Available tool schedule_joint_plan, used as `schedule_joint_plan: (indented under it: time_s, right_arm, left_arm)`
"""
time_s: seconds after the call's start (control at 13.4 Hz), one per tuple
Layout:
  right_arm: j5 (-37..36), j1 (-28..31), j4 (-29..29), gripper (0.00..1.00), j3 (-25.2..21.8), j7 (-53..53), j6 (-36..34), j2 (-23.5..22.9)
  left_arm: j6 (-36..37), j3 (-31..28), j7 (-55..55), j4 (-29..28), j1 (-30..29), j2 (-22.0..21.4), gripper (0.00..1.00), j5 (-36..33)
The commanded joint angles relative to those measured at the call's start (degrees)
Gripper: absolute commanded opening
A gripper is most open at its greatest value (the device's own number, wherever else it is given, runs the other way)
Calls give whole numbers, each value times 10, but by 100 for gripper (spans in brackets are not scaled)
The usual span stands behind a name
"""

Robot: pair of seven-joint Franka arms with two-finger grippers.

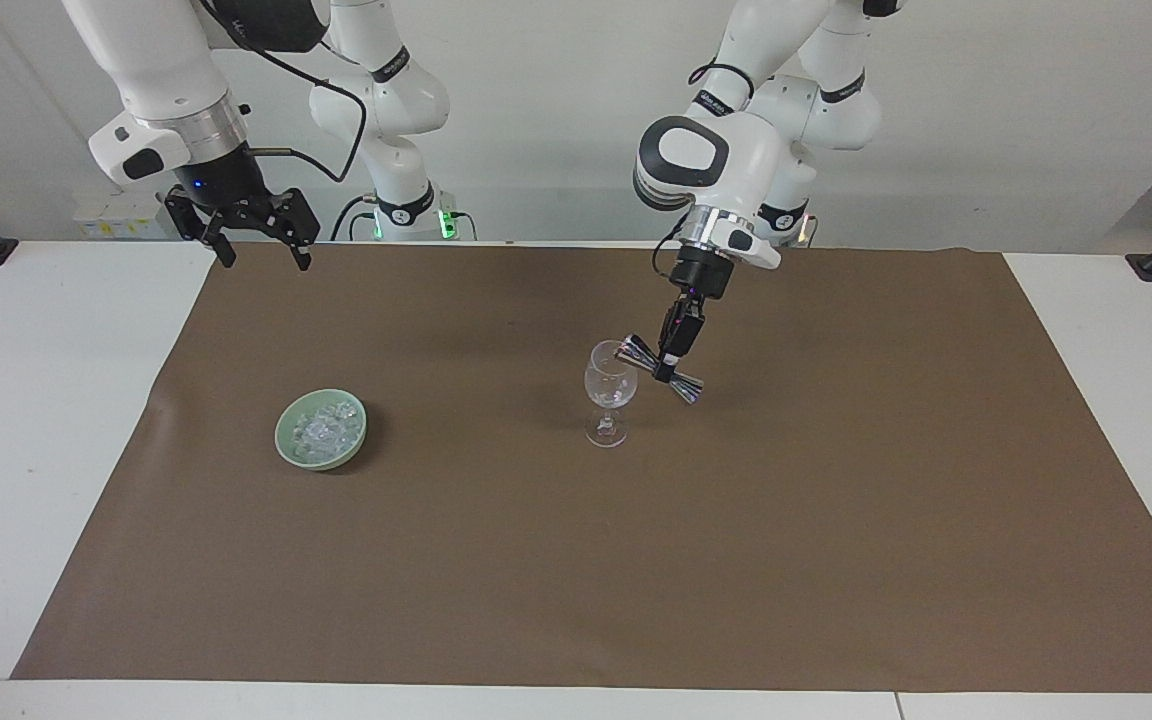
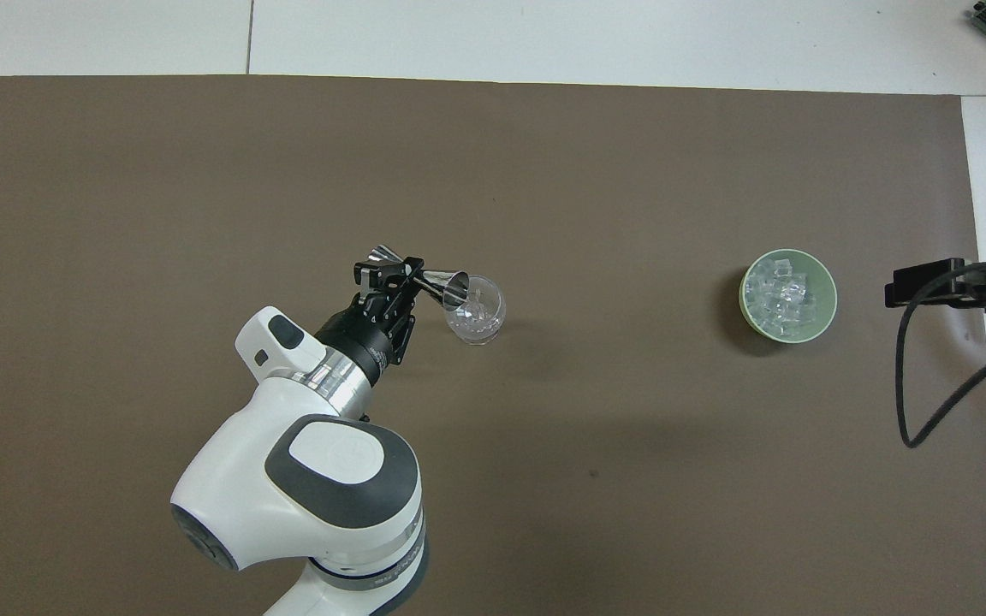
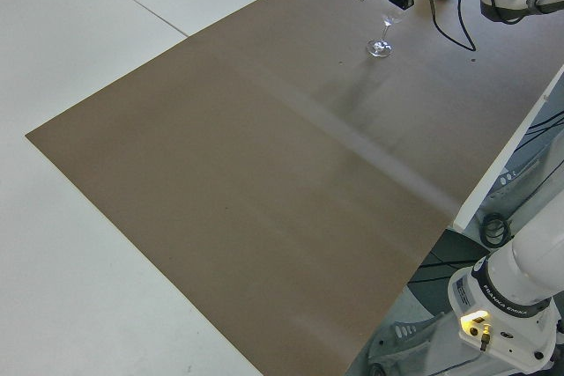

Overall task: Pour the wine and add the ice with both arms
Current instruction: 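Tilt the jigger over the clear glass with the left gripper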

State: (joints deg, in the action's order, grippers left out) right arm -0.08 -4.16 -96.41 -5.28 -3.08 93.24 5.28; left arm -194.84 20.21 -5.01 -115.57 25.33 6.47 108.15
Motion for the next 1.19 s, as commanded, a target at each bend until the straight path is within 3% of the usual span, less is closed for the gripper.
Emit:
schedule_joint_plan:
  time_s: [0.0, 1.12]
  right_arm:
    - [12, 4, -14, 100, 2, 12, 1, 13]
    - [12, 4, -14, 100, 2, 12, 1, 13]
  left_arm:
    - [-21, -7, 27, 18, 13, 12, 0, -7]
    - [-57, -7, 144, 40, 31, 20, 0, -59]
